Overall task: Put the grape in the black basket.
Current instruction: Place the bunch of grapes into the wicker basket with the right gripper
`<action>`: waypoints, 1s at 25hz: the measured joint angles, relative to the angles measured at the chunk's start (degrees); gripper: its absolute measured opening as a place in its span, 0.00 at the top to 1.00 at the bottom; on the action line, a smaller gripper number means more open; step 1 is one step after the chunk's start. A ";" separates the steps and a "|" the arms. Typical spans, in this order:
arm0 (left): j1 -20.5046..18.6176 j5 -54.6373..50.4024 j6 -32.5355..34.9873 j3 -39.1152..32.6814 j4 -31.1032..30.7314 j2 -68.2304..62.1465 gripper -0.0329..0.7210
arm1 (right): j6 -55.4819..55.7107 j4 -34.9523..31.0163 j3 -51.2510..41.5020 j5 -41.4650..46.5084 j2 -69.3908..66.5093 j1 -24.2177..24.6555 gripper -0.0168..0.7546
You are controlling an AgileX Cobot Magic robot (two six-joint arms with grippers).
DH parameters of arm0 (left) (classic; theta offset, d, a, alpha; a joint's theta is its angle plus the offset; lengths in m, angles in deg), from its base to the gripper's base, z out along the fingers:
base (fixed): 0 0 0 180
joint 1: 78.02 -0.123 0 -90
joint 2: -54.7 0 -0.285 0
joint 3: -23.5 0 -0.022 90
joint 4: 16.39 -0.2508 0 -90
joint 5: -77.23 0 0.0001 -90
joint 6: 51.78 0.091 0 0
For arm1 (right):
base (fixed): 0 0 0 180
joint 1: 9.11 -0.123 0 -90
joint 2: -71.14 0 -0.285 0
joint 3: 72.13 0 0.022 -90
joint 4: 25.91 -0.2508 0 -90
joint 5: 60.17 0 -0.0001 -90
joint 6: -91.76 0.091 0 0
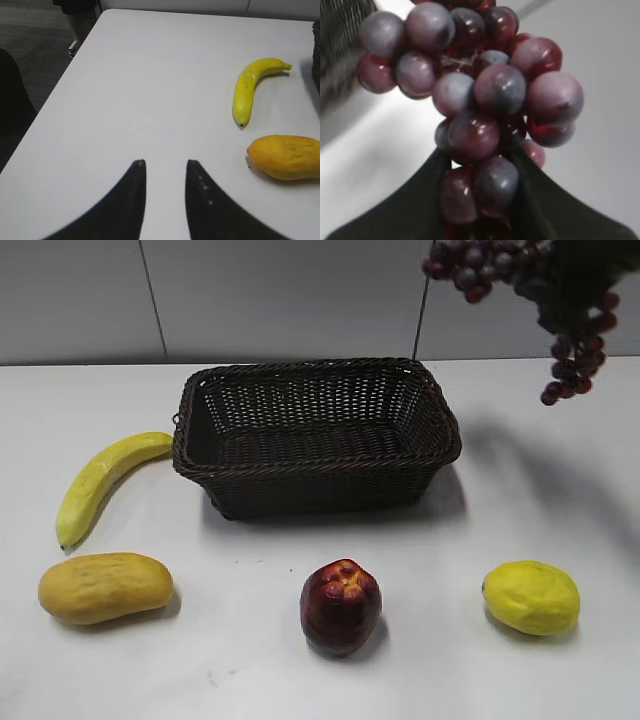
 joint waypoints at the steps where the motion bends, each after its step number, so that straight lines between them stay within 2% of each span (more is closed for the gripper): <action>1: 0.00 0.00 0.00 0.00 0.00 0.00 0.67 | -1.04 0.00 1.61 0.05 0.00 -1.66 0.66; 6: 0.00 0.00 0.00 0.00 0.00 0.00 0.67 | -3.22 -0.06 6.52 0.05 -2.42 -10.42 0.66; 11: 0.00 0.00 0.00 0.00 0.00 0.00 0.67 | -3.47 -0.06 6.78 0.22 -8.67 -15.98 0.66; 16: 0.00 0.00 0.00 0.00 0.00 0.00 0.67 | -3.47 -0.32 6.78 0.37 -16.95 -18.44 0.67; 22: 0.00 0.00 0.00 0.00 0.00 0.00 0.67 | -3.53 -0.70 6.78 0.32 -23.13 -18.75 0.67; 23: 0.00 0.00 0.00 0.00 0.00 0.00 0.67 | -3.53 -1.30 6.78 0.27 -23.35 -18.75 0.66; 24: 0.00 0.00 0.00 0.00 0.00 0.00 0.67 | -3.53 -1.86 6.78 0.15 -23.36 -18.75 0.60; 25: 0.00 0.00 0.00 0.00 0.00 0.00 0.67 | -3.53 -2.25 6.78 -0.07 -23.36 -18.75 0.50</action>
